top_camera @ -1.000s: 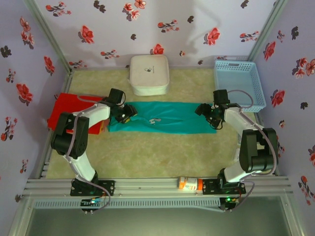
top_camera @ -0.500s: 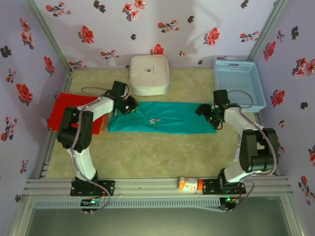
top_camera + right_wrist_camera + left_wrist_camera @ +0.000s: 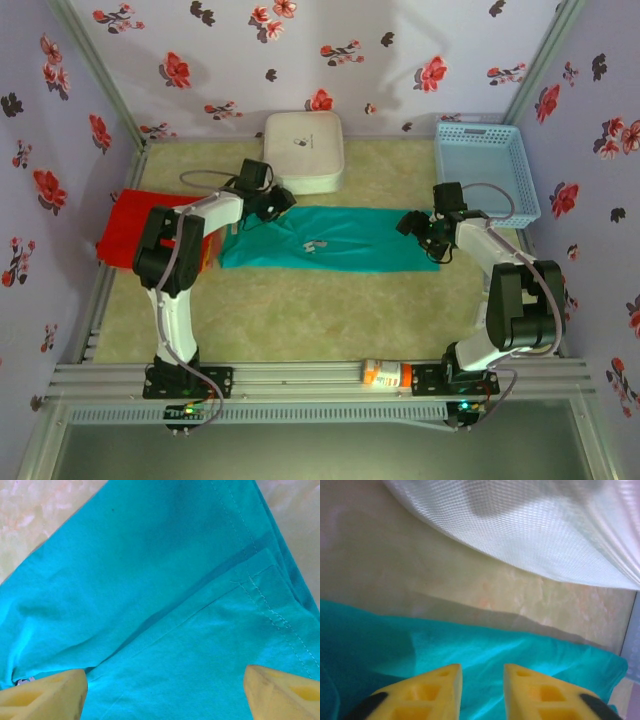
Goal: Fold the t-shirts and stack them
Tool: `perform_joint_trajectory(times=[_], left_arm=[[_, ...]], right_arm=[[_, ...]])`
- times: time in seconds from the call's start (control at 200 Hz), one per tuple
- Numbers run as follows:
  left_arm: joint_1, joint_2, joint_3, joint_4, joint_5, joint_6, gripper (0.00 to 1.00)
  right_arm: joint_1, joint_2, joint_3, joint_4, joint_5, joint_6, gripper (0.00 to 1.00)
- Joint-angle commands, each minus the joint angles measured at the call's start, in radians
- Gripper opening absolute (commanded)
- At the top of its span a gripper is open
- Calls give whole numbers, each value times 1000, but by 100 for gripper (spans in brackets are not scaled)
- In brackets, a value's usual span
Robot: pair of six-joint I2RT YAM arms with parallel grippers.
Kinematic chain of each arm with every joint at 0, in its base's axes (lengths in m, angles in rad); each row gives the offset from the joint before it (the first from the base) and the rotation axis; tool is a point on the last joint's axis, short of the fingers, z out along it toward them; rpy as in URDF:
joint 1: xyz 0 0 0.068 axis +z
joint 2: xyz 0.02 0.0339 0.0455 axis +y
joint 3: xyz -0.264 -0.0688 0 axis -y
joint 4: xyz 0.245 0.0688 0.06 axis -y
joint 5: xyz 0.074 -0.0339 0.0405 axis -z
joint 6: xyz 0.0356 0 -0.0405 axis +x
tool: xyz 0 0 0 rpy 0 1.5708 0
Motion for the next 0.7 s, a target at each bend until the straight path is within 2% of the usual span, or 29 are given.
perform_joint_trajectory(times=[0.0, 0.15, 0.31, 0.485, 0.695], left_arm=[[0, -117, 15, -103, -16, 110, 35], [-3, -212, 1, -270, -81, 194, 39], [-20, -257, -43, -379, -95, 184, 41], [-51, -207, -100, -310, -81, 140, 43], [-70, -63, -16, -259, -72, 127, 43]], right_arm=[[5, -27, -12, -28, 0, -19, 82], [5, -41, -19, -32, -7, -19, 82], [6, -58, -35, -35, -3, -18, 82], [6, -53, -48, -32, -1, -18, 82], [6, -63, -57, -39, 3, -21, 82]])
